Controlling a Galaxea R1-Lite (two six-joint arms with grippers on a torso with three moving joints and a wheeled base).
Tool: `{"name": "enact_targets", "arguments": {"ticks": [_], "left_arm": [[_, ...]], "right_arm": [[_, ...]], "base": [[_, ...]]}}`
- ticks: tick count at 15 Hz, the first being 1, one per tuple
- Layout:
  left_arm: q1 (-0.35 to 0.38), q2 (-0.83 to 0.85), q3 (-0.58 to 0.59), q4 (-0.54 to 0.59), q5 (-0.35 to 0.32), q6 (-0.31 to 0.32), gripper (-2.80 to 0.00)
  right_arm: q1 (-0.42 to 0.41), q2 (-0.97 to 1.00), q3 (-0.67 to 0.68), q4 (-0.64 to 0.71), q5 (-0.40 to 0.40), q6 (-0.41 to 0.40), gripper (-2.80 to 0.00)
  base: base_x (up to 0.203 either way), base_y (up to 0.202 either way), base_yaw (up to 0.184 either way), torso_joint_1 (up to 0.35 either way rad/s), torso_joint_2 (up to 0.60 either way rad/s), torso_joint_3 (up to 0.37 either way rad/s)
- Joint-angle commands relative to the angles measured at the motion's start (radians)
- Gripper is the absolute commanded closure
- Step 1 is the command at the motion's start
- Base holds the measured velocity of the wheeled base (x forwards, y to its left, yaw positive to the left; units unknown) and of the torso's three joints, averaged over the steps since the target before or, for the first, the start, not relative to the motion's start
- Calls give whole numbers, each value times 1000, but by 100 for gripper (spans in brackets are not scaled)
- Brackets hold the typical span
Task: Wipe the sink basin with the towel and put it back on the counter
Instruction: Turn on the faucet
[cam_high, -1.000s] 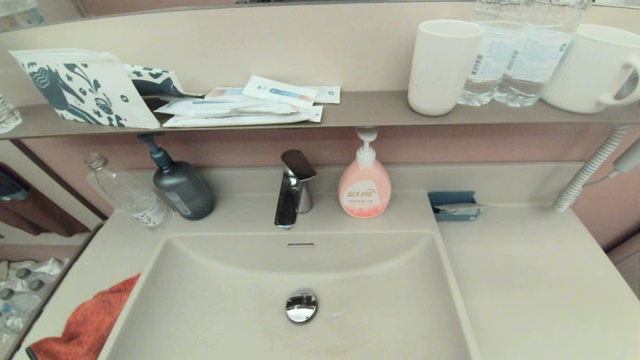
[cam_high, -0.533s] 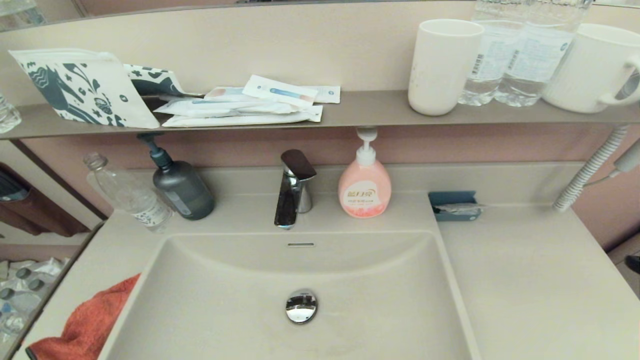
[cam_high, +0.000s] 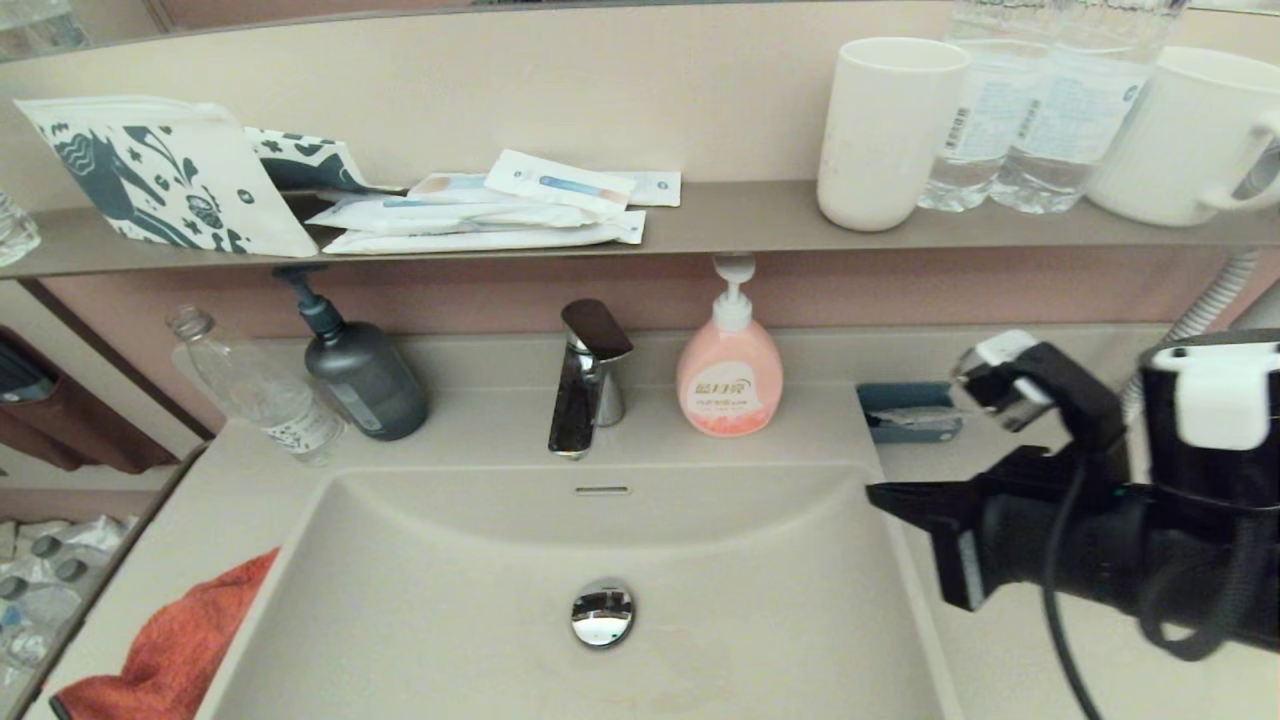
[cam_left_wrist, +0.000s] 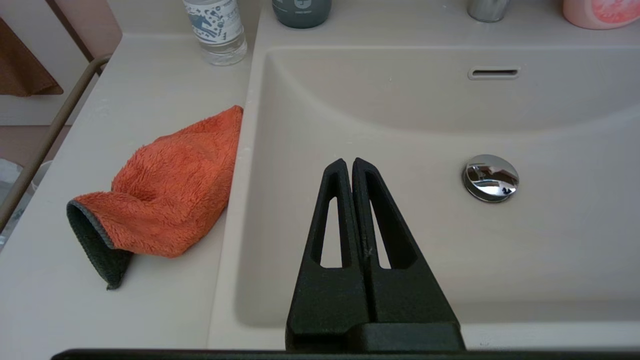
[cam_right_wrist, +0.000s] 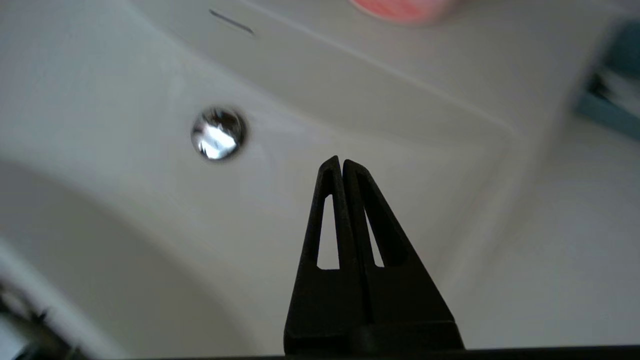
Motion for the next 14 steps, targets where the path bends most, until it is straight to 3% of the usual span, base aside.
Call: {"name": "enact_targets", "arguments": {"ticks": [1, 5, 7, 9, 14], "left_arm": [[0, 1, 0, 0, 0, 0, 0], [0, 1, 0, 1, -1, 0, 0], [0, 1, 0, 1, 0, 0, 0], [0, 1, 0, 1, 0, 0, 0], [0, 1, 0, 0, 0, 0, 0]], "right_arm": [[85, 224, -35, -121, -57, -1, 0], [201, 481, -209, -340, -205, -57, 0], [220, 554, -288, -504, -266, -165, 0], [223, 570, -297, -578, -293, -238, 0], [222, 683, -337, -806, -313, -319, 0]], "base": [[0, 0, 0, 0, 0, 0], [0, 0, 0, 0, 0, 0], [0, 0, 0, 0, 0, 0], [0, 0, 0, 0, 0, 0], [0, 0, 0, 0, 0, 0]]}}
